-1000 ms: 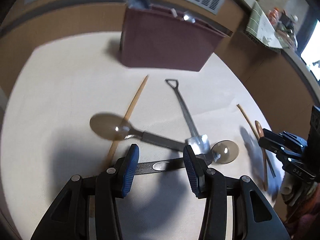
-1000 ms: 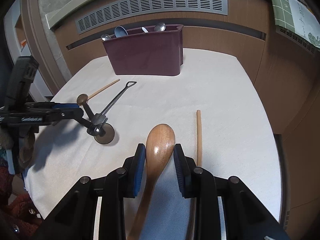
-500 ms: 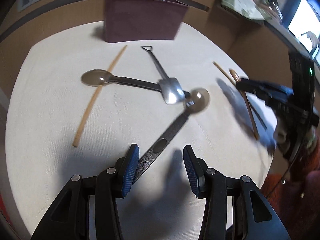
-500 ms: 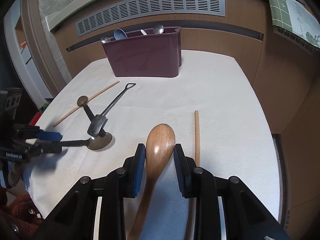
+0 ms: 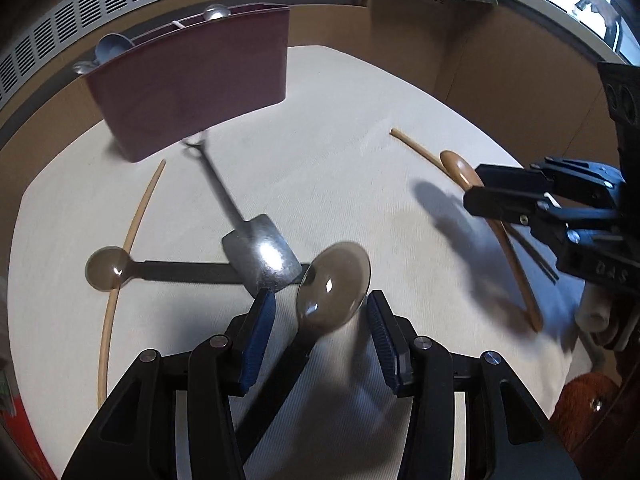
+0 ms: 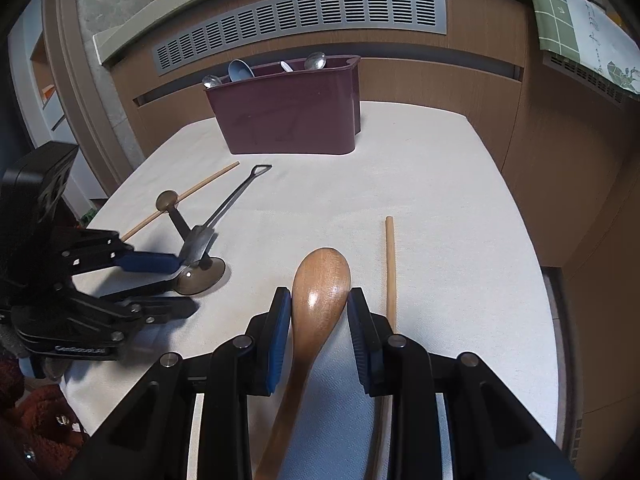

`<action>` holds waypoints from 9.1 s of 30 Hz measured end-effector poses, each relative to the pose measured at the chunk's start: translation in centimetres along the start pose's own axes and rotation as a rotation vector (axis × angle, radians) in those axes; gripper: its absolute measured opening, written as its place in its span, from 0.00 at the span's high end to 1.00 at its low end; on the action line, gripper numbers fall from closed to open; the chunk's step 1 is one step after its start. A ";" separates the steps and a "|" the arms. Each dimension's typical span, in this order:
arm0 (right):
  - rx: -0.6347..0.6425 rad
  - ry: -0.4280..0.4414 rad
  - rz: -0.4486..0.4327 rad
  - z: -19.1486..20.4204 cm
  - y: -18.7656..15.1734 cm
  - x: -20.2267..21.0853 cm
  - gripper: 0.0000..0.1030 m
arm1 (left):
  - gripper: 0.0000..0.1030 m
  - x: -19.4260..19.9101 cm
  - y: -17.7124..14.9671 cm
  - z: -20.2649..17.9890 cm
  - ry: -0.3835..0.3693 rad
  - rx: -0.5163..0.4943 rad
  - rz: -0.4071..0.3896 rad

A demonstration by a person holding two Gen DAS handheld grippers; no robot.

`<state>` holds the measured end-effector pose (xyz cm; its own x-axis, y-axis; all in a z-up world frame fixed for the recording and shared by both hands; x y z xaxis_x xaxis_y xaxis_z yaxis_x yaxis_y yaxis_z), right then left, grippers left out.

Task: Organize utensils
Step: 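Grasp the dark-handled spoon with the left gripper while the right gripper holds the wooden spoon, then carry both spoons over the maroon caddy and open both grippers to drop them, then close the right gripper on a thin wooden chopstick on the table, then grasp the metal shovel-shaped utensil by its handle with the left gripper while the right gripper holds the chopstick, then carry the chopstick and shovel over the maroon caddy and open both grippers to drop them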

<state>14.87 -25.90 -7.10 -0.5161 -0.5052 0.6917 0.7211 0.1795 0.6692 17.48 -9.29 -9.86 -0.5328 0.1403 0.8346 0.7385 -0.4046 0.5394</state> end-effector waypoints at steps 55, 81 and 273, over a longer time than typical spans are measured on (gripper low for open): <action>0.214 -0.066 -0.468 4.4 20.1 11.3 0.75 | 0.71 20.6 13.7 13.7 0.042 0.452 -0.624; 0.123 0.033 -0.207 -2.2 24.1 -6.5 0.69 | 0.54 4.7 18.5 19.2 -0.058 0.571 -0.503; 0.014 -0.022 -0.126 0.7 4.5 2.6 0.95 | 0.74 1.3 2.4 9.5 -0.093 0.562 -0.067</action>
<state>16.44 -25.79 -2.08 -0.6122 -0.5062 0.6074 0.6435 0.1274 0.7547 22.50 -1.47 -6.40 -0.5661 0.2386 0.7891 0.8242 0.1470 0.5468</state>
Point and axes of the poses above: each gripper's, at about its wrist camera, not at the fingertips, and x roughly against the way its jaws point, z to its left, y to its top, the point moved 1 cm from there along -x, roughly the way its jaws point, and after that the axes turned 12 degrees about y, right-handed, at the moved point
